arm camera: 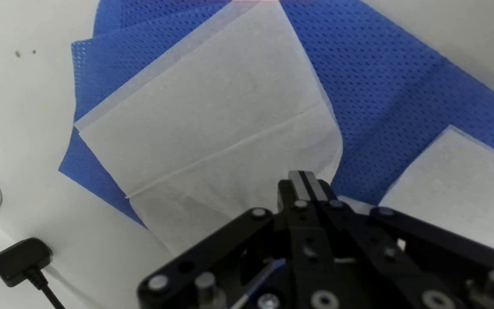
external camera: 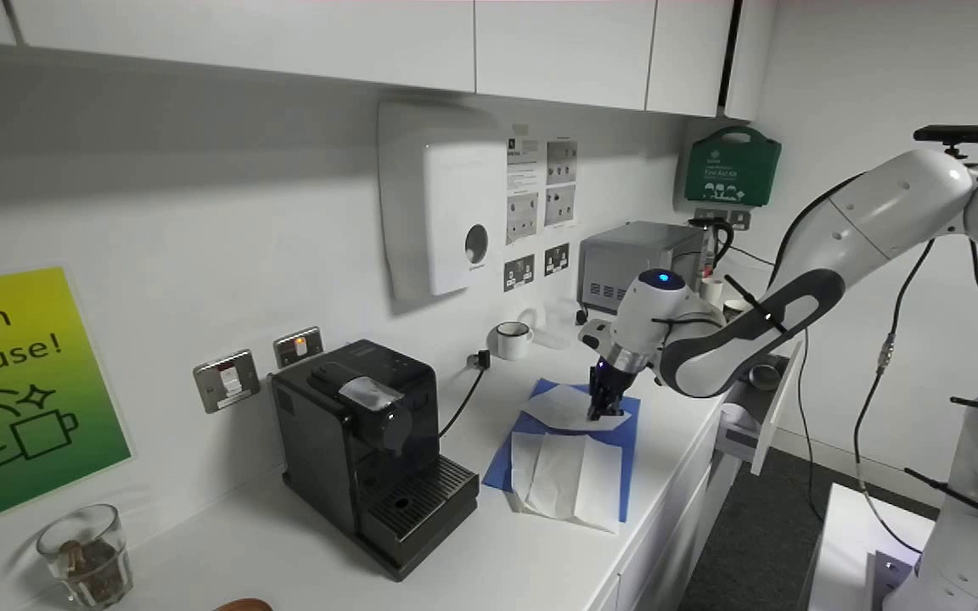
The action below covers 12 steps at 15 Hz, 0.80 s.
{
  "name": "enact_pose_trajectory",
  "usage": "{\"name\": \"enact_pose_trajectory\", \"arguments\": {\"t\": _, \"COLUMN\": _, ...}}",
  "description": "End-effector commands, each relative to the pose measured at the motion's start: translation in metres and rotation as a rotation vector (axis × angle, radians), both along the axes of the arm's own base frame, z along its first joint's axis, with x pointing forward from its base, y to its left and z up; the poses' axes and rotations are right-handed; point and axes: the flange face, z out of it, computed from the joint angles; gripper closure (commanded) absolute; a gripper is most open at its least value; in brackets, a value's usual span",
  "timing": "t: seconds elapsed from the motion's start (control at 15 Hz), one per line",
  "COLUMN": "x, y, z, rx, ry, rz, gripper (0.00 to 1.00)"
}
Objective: Stack the paper towels to the left on the counter
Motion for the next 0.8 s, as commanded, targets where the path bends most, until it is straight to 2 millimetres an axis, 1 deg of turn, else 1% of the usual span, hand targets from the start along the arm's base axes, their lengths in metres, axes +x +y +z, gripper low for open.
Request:
{"name": "enact_pose_trajectory", "arguments": {"t": 0.0, "x": 0.003, "y": -0.006, "z": 0.022, "rx": 0.014, "ry": 0.007, "rz": -0.012, "gripper": 1.00}}
{"name": "enact_pose_trajectory", "arguments": {"t": 0.27, "x": 0.004, "y": -0.006, "z": 0.033, "rx": 0.010, "ry": 0.021, "rz": -0.033, "gripper": 1.00}}
{"name": "enact_pose_trajectory", "arguments": {"t": 0.47, "x": -0.004, "y": 0.002, "z": 0.044, "rx": 0.001, "ry": 0.030, "rz": -0.050, "gripper": 1.00}}
{"name": "enact_pose_trajectory", "arguments": {"t": 0.73, "x": -0.020, "y": 0.026, "z": 0.062, "rx": 0.002, "ry": 0.024, "rz": -0.062, "gripper": 1.00}}
